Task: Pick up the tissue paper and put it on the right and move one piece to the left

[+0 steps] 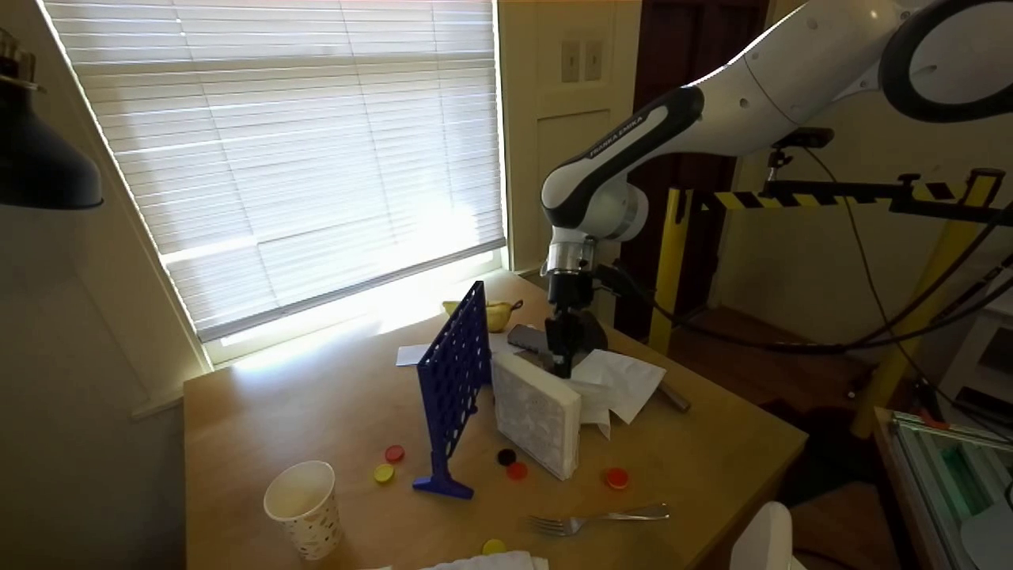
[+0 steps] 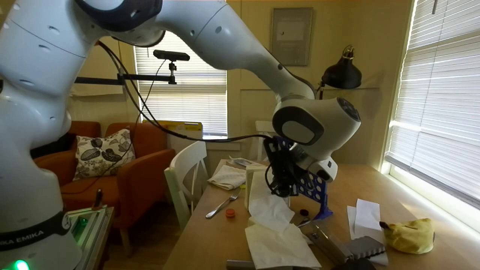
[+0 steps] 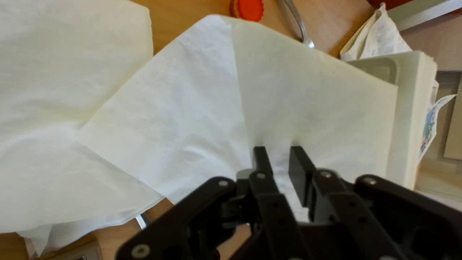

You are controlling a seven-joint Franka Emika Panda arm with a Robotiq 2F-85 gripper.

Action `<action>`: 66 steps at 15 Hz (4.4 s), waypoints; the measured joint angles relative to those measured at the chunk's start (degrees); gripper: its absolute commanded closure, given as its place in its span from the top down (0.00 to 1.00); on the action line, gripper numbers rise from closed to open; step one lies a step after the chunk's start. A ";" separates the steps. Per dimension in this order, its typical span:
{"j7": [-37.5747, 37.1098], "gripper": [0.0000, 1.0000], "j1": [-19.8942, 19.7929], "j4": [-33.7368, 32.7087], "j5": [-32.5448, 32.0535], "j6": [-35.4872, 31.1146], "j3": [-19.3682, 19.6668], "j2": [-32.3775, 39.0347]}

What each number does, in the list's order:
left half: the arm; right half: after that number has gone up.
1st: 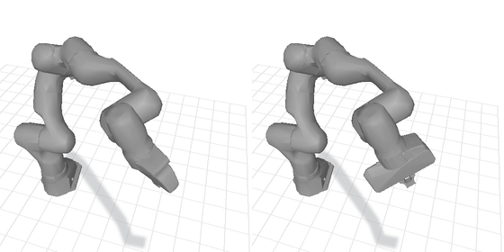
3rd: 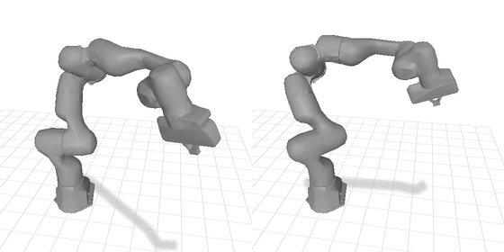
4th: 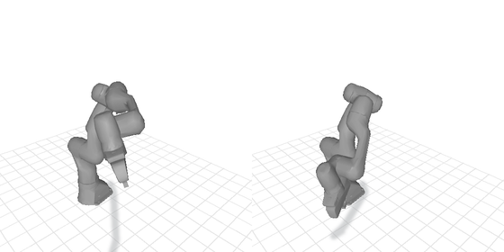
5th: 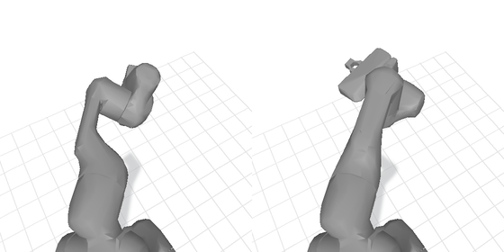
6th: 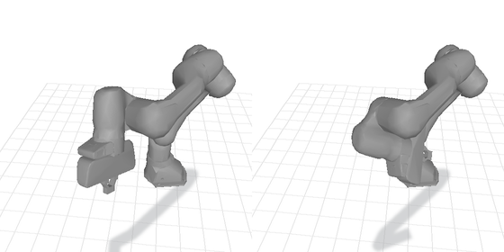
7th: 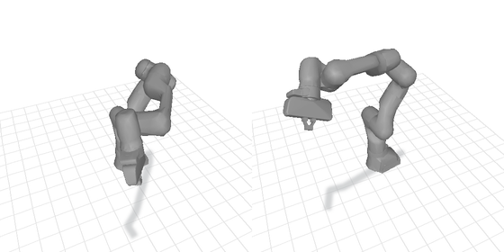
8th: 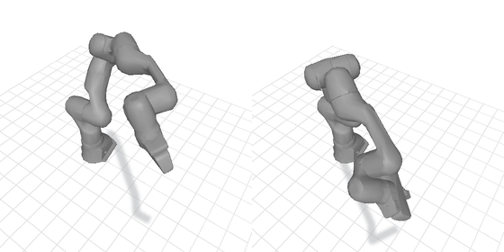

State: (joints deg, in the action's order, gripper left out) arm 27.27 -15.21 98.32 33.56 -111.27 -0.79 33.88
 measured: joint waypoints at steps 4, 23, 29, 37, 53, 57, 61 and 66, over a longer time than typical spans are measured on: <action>-0.10 0.13 -0.26 -0.29 0.11 0.00 -0.19 0.29; 2.17 0.66 -2.04 -1.05 0.23 1.72 -1.39 2.60; 2.64 0.31 -3.30 -3.36 0.90 4.66 -1.89 3.68; 3.90 0.41 -5.49 -6.47 4.21 14.01 -2.06 5.44; 7.87 0.49 -8.26 -12.50 7.14 20.56 -1.59 11.86; 8.14 0.55 -7.53 -14.20 7.14 20.56 -2.00 13.39; 8.21 0.15 -6.99 -15.68 7.14 20.56 -2.50 14.65; 8.38 0.00 -6.86 -16.89 7.15 20.78 -3.20 15.05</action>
State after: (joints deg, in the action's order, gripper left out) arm 35.65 -22.07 81.43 40.71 -90.49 -3.98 48.92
